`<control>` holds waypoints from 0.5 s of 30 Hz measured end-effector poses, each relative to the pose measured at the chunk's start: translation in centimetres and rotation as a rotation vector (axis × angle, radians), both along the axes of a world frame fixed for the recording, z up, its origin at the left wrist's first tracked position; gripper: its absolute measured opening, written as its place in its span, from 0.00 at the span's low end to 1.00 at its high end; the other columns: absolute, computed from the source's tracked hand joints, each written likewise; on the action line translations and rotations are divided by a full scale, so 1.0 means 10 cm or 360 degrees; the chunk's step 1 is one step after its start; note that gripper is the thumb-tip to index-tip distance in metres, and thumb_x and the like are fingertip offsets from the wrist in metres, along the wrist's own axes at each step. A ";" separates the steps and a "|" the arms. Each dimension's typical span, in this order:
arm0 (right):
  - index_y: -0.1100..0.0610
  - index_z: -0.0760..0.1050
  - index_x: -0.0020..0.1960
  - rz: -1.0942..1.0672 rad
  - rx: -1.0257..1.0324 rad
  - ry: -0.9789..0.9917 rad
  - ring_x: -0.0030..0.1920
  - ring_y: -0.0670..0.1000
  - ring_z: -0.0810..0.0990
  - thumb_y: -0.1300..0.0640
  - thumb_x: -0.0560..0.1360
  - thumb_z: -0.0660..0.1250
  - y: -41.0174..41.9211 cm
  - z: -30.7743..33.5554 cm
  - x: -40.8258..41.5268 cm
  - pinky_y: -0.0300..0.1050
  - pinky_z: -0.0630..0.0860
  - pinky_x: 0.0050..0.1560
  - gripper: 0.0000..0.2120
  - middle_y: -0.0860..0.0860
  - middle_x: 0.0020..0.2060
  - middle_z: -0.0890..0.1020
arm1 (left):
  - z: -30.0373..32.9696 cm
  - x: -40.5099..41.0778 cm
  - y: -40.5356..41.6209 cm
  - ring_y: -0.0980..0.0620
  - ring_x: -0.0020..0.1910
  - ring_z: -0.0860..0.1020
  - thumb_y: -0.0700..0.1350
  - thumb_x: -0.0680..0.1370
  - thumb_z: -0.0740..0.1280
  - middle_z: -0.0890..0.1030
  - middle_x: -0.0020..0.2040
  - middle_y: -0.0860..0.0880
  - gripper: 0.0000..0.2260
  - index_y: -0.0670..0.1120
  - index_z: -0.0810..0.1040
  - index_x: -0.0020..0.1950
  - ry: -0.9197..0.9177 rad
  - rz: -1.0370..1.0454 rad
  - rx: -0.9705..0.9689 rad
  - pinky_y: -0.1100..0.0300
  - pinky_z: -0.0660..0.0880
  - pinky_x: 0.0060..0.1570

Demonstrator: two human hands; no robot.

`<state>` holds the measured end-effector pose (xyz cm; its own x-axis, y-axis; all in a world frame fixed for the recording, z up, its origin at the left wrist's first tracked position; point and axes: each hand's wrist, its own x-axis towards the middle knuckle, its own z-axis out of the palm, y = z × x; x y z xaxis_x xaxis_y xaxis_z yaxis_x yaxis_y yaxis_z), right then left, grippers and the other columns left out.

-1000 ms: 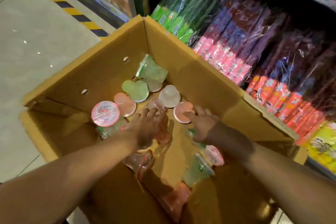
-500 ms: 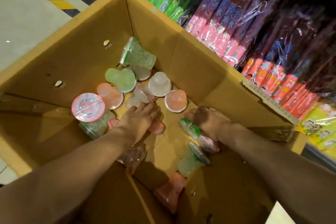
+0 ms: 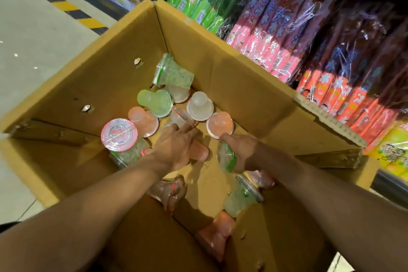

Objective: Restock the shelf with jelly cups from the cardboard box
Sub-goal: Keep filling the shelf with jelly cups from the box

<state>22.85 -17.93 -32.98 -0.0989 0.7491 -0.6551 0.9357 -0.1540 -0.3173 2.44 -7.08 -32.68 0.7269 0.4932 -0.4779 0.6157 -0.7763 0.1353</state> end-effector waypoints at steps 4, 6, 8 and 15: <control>0.46 0.61 0.64 -0.0436 0.0065 0.0365 0.49 0.54 0.80 0.52 0.63 0.80 0.03 0.10 -0.06 0.45 0.76 0.45 0.38 0.49 0.48 0.79 | 0.21 -0.11 0.05 0.43 0.56 0.75 0.54 0.69 0.70 0.75 0.64 0.50 0.28 0.51 0.73 0.69 -0.0359 0.0197 -0.0117 0.50 0.71 0.58; 0.47 0.61 0.65 -0.0593 0.0067 0.0518 0.50 0.52 0.80 0.56 0.64 0.80 0.03 0.20 -0.07 0.48 0.79 0.47 0.38 0.50 0.50 0.79 | 0.35 -0.16 0.11 0.43 0.55 0.75 0.55 0.67 0.72 0.75 0.62 0.51 0.29 0.56 0.70 0.66 -0.0486 0.0366 -0.0240 0.45 0.74 0.56; 0.47 0.60 0.67 -0.0743 0.0081 0.0695 0.55 0.50 0.79 0.58 0.65 0.81 0.03 0.33 -0.08 0.50 0.81 0.54 0.39 0.51 0.56 0.77 | 0.55 -0.21 0.18 0.43 0.56 0.76 0.57 0.66 0.73 0.76 0.60 0.50 0.31 0.57 0.67 0.66 -0.0556 0.0479 -0.0301 0.45 0.74 0.56; 0.43 0.53 0.70 -0.1049 0.0267 0.1069 0.58 0.40 0.75 0.60 0.68 0.80 -0.05 1.01 -0.13 0.35 0.76 0.56 0.44 0.39 0.59 0.71 | 1.29 -0.49 0.41 0.50 0.62 0.74 0.43 0.70 0.78 0.74 0.65 0.47 0.36 0.44 0.67 0.74 -0.0779 0.0374 -0.0306 0.58 0.72 0.61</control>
